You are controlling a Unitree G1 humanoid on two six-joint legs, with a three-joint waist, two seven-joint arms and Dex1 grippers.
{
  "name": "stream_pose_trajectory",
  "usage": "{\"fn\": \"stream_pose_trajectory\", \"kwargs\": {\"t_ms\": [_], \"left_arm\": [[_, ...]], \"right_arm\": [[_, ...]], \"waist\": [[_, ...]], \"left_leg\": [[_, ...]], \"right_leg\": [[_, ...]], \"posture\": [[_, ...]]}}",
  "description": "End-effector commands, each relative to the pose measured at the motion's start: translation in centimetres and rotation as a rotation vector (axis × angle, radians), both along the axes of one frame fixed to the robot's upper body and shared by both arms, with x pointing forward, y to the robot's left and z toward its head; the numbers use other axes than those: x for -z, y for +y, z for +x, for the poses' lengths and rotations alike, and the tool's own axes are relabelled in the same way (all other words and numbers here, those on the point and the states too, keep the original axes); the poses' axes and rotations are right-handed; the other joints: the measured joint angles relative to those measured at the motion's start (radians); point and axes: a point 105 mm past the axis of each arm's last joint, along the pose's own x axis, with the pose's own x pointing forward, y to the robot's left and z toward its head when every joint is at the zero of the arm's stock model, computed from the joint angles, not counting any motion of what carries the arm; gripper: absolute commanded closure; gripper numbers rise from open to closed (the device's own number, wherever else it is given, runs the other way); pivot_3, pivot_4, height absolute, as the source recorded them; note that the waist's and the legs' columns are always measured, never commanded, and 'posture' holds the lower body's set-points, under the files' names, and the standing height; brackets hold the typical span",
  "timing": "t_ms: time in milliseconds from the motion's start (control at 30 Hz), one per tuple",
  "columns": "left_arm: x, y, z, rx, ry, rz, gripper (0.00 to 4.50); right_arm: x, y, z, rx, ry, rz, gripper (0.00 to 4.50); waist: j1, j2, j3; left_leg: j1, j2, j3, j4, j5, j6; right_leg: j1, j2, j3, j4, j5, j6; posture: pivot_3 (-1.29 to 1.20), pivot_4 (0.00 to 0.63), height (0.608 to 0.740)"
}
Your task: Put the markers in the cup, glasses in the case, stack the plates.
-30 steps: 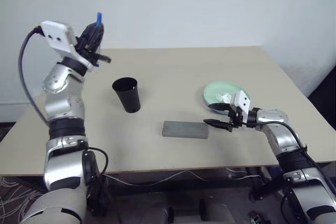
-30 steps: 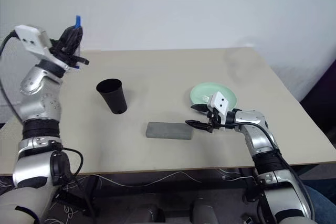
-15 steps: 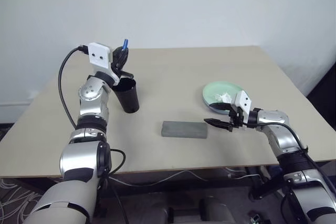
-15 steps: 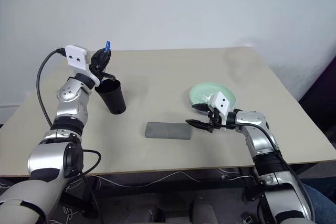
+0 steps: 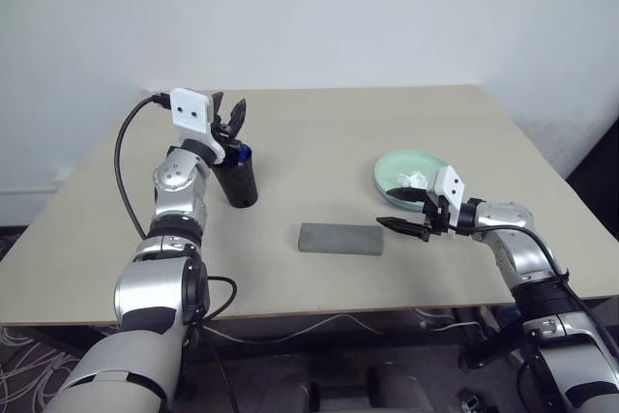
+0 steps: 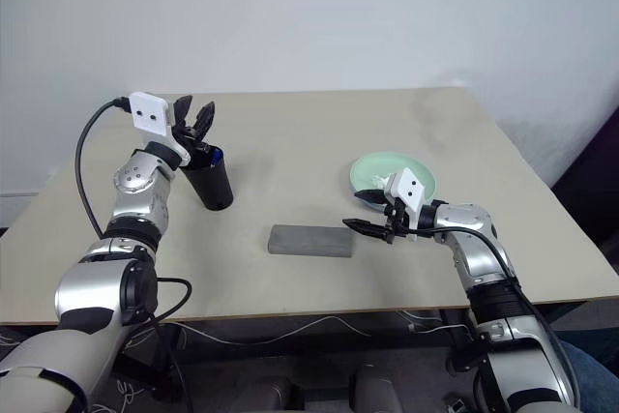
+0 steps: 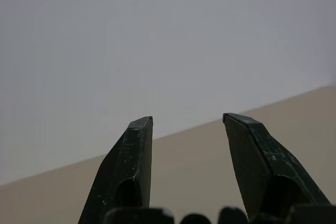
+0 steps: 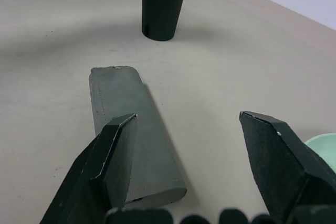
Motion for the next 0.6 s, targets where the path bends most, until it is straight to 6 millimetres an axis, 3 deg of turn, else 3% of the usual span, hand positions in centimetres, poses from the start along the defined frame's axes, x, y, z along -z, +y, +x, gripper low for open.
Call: {"fn": "stream_pose_trajectory", "kwargs": {"t_ms": [33,233,400,600], "left_arm": [[-3.4,-1.1,0.0,0.096,-0.08,-0.067,2.31],[-3.0,-3.9,-2.9,0.425,-0.027,-0.117,2.31],[0.1,-4.9,-6.4,0.527,0.097,-0.03,2.31],[4.0,-5.4,-9.0,0.561,0.218,0.071,2.31]], "right_arm": [[-1.9,-0.1,0.3,0.005,-0.07,0.023,1.12],[-1.8,-0.1,0.4,0.02,-0.071,0.027,1.12],[-1.8,-0.5,0.9,0.073,-0.083,0.036,1.12],[-1.6,-1.3,0.5,0.107,-0.079,0.041,1.12]], "waist": [[0.0,0.0,0.0],[-0.003,0.0,0.0],[-0.008,0.0,0.0],[-0.001,0.0,0.0]], "left_leg": [[0.0,0.0,0.0,0.0,0.0,0.0],[0.0,0.0,0.0,0.0,0.0,0.0],[0.001,0.002,0.003,-0.001,-0.001,0.0],[0.002,0.003,0.002,0.0,-0.001,0.0]], "right_leg": [[0.0,0.0,0.0,0.0,0.0,0.0],[0.0,0.0,0.0,0.0,0.0,0.0],[-0.001,0.001,0.002,0.001,0.0,0.0],[0.001,0.002,0.002,0.0,0.0,-0.001]], "posture": [[0.0,0.0,0.74],[0.0,0.0,0.74],[0.0,0.0,0.74],[0.0,0.0,0.74]]}}
